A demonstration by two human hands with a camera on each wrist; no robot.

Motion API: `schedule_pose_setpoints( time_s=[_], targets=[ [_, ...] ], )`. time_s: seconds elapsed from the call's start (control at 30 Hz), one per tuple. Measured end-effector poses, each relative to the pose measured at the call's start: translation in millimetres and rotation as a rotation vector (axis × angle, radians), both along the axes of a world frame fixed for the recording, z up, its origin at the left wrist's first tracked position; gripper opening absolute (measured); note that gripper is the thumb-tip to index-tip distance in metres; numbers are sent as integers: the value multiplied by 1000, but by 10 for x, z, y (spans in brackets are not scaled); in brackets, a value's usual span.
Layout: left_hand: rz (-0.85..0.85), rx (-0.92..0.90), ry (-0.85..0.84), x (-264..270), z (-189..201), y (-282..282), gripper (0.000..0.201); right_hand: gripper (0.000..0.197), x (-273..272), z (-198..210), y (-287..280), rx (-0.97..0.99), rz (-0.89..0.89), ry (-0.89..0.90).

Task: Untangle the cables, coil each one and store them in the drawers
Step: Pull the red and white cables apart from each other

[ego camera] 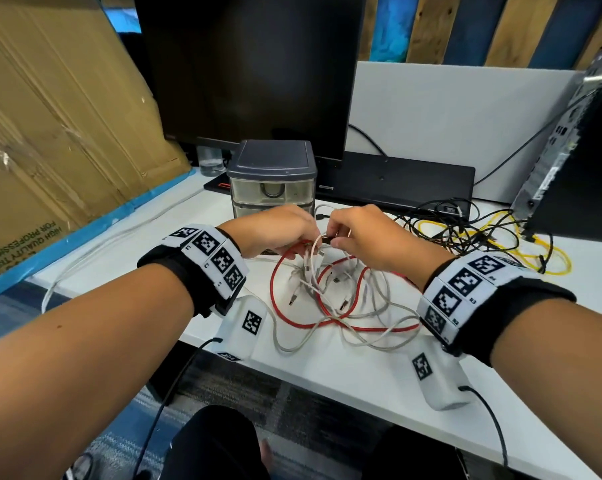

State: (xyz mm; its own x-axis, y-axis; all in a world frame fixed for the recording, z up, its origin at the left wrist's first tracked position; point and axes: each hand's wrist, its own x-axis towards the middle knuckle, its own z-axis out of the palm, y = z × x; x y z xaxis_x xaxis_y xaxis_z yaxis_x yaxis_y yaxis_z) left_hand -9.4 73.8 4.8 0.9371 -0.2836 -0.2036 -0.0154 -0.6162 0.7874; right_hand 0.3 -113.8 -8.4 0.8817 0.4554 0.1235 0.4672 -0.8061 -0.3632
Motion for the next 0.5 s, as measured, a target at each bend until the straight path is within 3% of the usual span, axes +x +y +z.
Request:
schedule_pose_setpoints(
  time_s=[0.1,0.23,0.4,0.5],
  targets=[
    [-15,76,-47,23,23,58,28,13,5,-62,12,145,-32,57],
    [-88,171,-72,33,56,89,34,21,14,-108,36,199,-85,55],
    [-121,424,-93,52,166,125,33,34,8,-128,11,-63,-15,99],
    [-91,608,-192,38,305,153,26,42,-32,-74,-97,-131,47,163]
  ],
)
